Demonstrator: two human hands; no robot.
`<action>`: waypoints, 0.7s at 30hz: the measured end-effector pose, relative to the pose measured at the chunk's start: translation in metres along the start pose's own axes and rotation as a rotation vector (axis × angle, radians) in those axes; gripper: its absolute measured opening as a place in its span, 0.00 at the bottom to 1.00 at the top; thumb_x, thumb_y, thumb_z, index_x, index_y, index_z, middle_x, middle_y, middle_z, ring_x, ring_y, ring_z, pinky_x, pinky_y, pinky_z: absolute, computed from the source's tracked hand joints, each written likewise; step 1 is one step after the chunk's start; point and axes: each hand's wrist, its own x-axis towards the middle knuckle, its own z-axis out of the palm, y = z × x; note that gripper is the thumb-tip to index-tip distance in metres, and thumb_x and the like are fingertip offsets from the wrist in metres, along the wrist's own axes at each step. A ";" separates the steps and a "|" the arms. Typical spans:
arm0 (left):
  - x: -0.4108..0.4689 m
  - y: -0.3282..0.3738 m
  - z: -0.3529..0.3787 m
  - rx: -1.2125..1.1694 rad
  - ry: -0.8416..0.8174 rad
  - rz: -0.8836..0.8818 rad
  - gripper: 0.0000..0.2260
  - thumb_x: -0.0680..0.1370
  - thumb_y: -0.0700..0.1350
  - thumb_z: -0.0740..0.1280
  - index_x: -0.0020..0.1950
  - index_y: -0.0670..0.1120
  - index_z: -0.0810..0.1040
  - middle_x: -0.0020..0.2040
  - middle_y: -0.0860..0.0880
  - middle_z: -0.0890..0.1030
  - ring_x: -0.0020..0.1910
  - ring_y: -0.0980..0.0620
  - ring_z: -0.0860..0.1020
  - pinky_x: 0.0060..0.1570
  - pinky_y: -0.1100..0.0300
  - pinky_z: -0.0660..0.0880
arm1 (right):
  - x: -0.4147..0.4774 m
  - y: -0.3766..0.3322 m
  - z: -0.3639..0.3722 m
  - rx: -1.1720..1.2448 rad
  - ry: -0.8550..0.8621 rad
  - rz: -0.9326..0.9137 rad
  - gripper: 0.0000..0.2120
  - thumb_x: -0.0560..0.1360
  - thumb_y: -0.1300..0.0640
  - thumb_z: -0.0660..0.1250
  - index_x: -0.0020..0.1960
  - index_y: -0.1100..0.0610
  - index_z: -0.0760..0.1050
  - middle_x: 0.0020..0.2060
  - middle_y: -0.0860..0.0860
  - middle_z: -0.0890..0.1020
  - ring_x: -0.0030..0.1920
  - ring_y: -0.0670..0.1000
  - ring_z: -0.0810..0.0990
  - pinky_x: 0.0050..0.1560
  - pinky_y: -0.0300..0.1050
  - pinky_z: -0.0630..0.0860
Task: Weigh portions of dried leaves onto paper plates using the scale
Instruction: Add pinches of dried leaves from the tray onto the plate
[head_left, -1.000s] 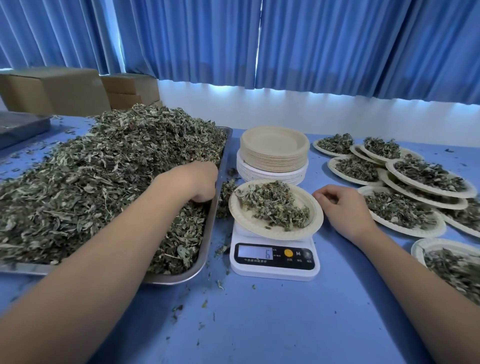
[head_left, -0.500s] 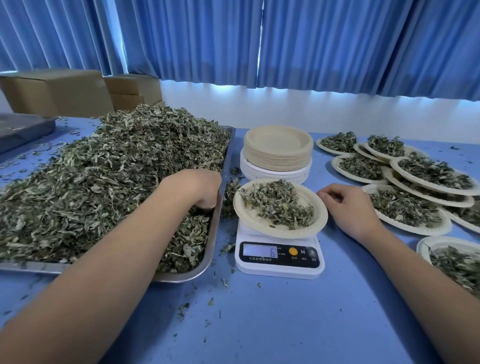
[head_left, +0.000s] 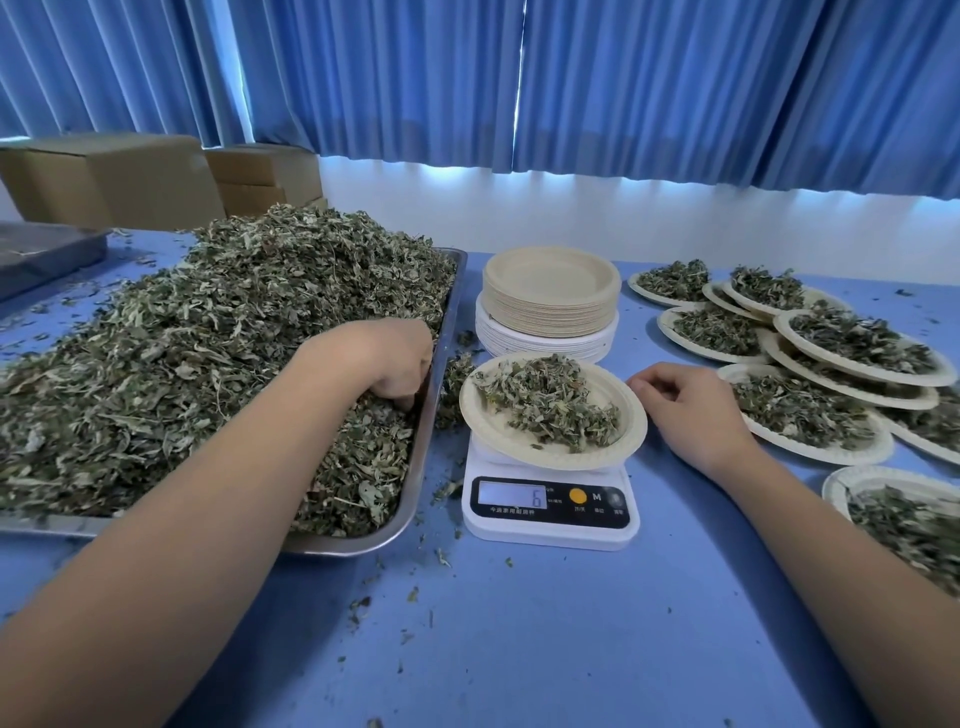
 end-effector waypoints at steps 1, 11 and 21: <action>-0.001 0.000 -0.002 -0.028 0.010 0.000 0.03 0.76 0.34 0.68 0.48 0.40 0.80 0.42 0.45 0.76 0.39 0.46 0.71 0.40 0.56 0.70 | 0.000 0.000 0.000 0.000 -0.002 -0.002 0.08 0.79 0.56 0.69 0.42 0.51 0.84 0.28 0.44 0.81 0.28 0.40 0.75 0.33 0.39 0.68; -0.012 0.000 -0.003 0.112 -0.141 0.003 0.13 0.70 0.41 0.75 0.52 0.43 0.79 0.41 0.49 0.77 0.37 0.51 0.74 0.32 0.59 0.69 | 0.000 0.002 -0.002 -0.006 -0.035 -0.020 0.09 0.79 0.55 0.68 0.41 0.48 0.83 0.30 0.47 0.82 0.30 0.45 0.74 0.35 0.41 0.72; -0.007 -0.005 -0.008 -0.025 0.015 0.025 0.11 0.72 0.40 0.77 0.48 0.46 0.77 0.43 0.48 0.76 0.39 0.48 0.71 0.35 0.60 0.69 | -0.002 -0.001 -0.002 0.024 -0.035 -0.002 0.09 0.79 0.55 0.68 0.42 0.49 0.84 0.26 0.39 0.81 0.26 0.39 0.76 0.33 0.38 0.68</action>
